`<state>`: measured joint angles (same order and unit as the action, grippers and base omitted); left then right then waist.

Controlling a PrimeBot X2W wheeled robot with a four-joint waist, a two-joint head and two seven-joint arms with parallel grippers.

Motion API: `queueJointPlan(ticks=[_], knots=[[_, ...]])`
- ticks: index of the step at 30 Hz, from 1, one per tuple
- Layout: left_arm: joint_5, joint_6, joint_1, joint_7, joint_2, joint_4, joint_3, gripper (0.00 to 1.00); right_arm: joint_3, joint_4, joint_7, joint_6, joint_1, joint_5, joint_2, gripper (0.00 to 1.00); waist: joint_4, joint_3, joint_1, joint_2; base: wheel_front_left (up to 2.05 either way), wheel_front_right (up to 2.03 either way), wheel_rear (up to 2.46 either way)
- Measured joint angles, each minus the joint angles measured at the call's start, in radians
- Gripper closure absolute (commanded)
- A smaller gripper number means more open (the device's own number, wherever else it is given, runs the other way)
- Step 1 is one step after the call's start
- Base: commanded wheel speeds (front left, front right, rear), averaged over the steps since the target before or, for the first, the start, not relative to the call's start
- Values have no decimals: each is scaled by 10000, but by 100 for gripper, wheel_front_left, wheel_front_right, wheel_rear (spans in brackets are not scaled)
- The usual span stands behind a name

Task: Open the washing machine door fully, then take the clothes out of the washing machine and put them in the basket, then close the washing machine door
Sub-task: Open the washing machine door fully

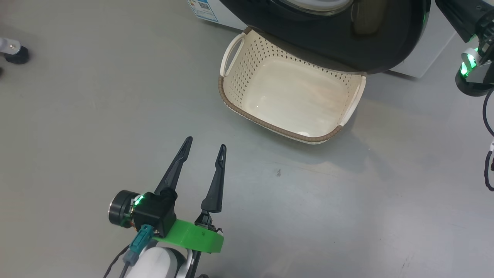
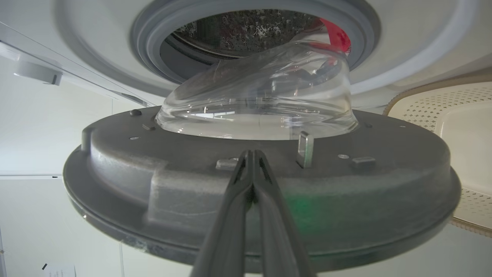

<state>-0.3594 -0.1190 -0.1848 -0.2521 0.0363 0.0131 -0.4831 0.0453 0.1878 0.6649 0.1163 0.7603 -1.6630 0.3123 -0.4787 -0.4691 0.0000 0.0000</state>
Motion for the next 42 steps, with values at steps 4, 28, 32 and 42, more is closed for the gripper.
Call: queueJointPlan(ticks=[4,28,32,42], knots=[[0,-2,0,0,0,0,4,0,63,0,180,10,-12,-59,29,100,-2,23,0,0,0,0,0],[0,0,2,0,0,136,155,0,855,-290,1085,25,-1012,-278,-128,100,-44,623,0,0,0,0,0],[0,0,8,0,0,136,192,0,1089,-495,1225,25,-1196,-278,-221,100,-40,676,0,0,0,0,0],[0,-2,17,0,0,138,157,0,1657,-899,1409,98,-1673,-278,-499,100,-19,716,0,0,0,0,0]])
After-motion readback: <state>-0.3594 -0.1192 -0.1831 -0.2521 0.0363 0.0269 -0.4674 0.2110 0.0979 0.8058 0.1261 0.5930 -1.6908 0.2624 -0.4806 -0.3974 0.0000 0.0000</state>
